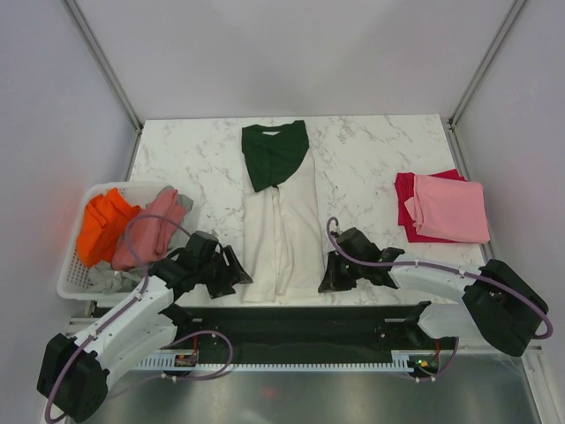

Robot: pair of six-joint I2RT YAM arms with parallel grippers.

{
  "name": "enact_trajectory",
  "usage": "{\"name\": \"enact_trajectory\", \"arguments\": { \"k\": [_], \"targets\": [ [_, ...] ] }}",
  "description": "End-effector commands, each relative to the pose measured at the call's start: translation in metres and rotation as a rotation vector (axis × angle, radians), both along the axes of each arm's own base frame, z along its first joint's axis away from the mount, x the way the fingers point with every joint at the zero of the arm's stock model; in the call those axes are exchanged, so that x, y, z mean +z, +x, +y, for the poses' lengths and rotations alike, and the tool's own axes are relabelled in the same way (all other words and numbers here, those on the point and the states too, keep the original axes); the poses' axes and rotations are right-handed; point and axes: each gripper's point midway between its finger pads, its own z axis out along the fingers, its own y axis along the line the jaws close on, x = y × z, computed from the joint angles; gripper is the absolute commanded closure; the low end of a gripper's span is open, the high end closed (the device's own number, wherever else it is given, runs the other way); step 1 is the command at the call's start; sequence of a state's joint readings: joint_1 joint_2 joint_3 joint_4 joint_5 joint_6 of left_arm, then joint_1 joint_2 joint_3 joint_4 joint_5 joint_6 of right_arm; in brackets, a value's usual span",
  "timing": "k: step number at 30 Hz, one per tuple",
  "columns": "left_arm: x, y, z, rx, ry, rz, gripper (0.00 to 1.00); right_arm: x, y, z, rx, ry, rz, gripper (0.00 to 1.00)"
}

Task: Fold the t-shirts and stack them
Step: Fold the tshirt

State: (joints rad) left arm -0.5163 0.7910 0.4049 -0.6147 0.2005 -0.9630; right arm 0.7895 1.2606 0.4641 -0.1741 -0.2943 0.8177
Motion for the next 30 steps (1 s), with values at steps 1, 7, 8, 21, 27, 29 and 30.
{"name": "enact_trajectory", "arguments": {
  "k": [1, 7, 8, 21, 27, 29, 30],
  "targets": [
    [-0.008, -0.011, -0.007, -0.005, -0.045, 0.074, 0.31, -0.004, -0.005, -0.002, -0.016, 0.0, 0.018, 1.0],
    [-0.025, -0.025, -0.007, -0.009, -0.063, 0.137, 0.39, -0.011, -0.014, -0.021, -0.024, -0.059, 0.019, 1.0],
    [-0.026, -0.025, -0.007, -0.007, -0.062, 0.137, 0.4, -0.011, -0.015, -0.021, -0.022, -0.059, 0.02, 1.0],
    [-0.032, -0.03, -0.026, -0.039, -0.165, 0.176, 0.62, -0.015, -0.018, -0.015, -0.001, -0.025, 0.03, 1.0],
    [-0.028, -0.033, -0.037, -0.077, -0.192, 0.173, 0.98, -0.011, -0.017, -0.012, -0.003, -0.007, 0.031, 1.0],
    [-0.021, -0.031, -0.04, -0.084, -0.213, 0.153, 0.98, -0.006, -0.017, -0.01, -0.002, 0.009, 0.027, 1.0],
    [-0.017, -0.03, -0.042, -0.089, -0.227, 0.149, 0.98, -0.001, -0.016, -0.008, -0.002, 0.018, 0.023, 1.0]
  ]
}}
